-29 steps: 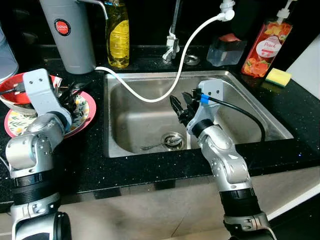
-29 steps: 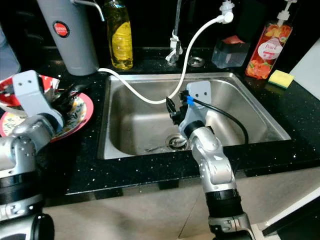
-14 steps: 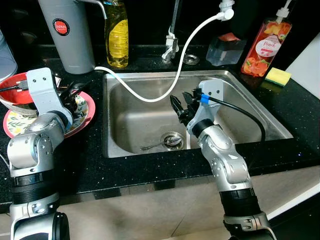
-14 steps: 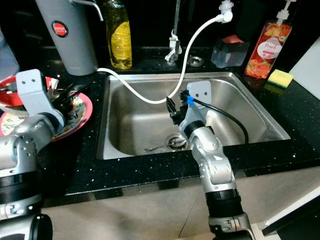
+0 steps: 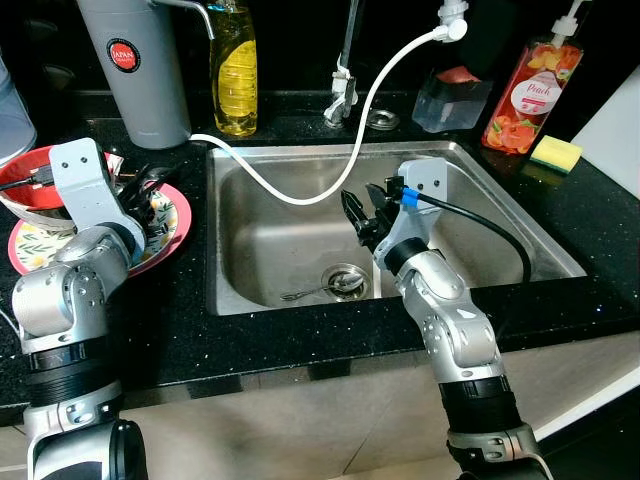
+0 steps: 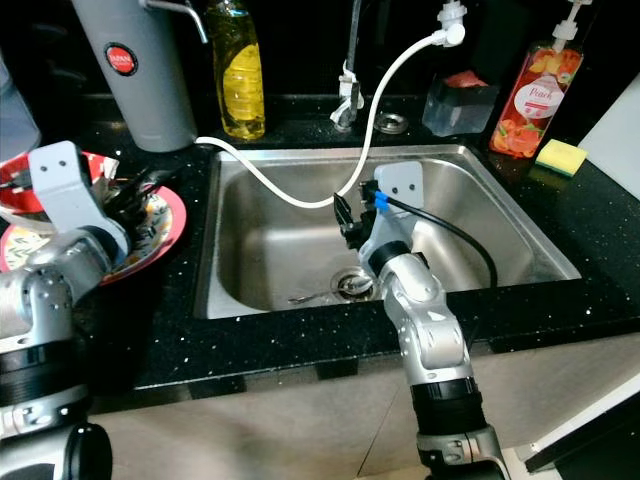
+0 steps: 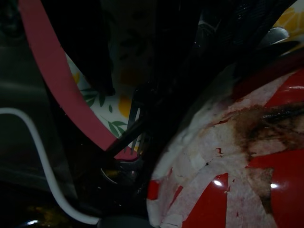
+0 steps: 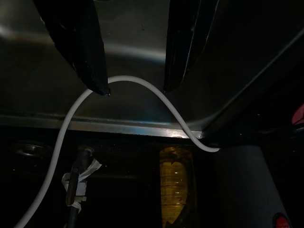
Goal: Kitchen organization
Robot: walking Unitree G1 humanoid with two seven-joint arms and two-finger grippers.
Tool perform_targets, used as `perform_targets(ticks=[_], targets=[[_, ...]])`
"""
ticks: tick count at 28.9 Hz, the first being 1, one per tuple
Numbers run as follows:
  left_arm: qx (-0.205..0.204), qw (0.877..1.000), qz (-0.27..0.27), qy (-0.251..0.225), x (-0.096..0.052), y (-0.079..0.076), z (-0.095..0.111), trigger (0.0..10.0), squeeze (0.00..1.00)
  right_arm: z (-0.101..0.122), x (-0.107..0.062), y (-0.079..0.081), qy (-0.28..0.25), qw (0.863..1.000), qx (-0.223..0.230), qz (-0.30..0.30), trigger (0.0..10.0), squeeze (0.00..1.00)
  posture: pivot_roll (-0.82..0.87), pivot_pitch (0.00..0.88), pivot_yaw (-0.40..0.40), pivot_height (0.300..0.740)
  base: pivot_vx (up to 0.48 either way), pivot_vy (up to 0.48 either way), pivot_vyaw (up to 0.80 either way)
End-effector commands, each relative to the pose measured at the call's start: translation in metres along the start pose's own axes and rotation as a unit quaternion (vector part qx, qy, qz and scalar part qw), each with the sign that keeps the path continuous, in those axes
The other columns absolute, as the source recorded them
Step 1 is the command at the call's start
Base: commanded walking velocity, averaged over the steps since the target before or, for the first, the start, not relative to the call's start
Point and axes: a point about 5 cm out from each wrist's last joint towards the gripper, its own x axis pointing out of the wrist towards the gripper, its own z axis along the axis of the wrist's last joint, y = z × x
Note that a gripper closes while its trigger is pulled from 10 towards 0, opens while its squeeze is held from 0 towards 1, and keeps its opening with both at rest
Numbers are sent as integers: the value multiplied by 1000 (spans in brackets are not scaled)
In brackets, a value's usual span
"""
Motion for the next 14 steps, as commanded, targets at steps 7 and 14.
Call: perform_targets(ticks=[7, 14], targets=[[58, 997, 48, 15, 1, 9, -8, 10000, 82, -1, -2, -4, -2, 1000, 2, -8, 10000, 0, 68, 0, -48, 740, 0, 0, 0], [48, 998, 37, 28, 2, 6, -12, 10000, 0, -1, -2, -4, -1, 1000, 1, -8, 10000, 0, 68, 0, -48, 740, 0, 0, 0]])
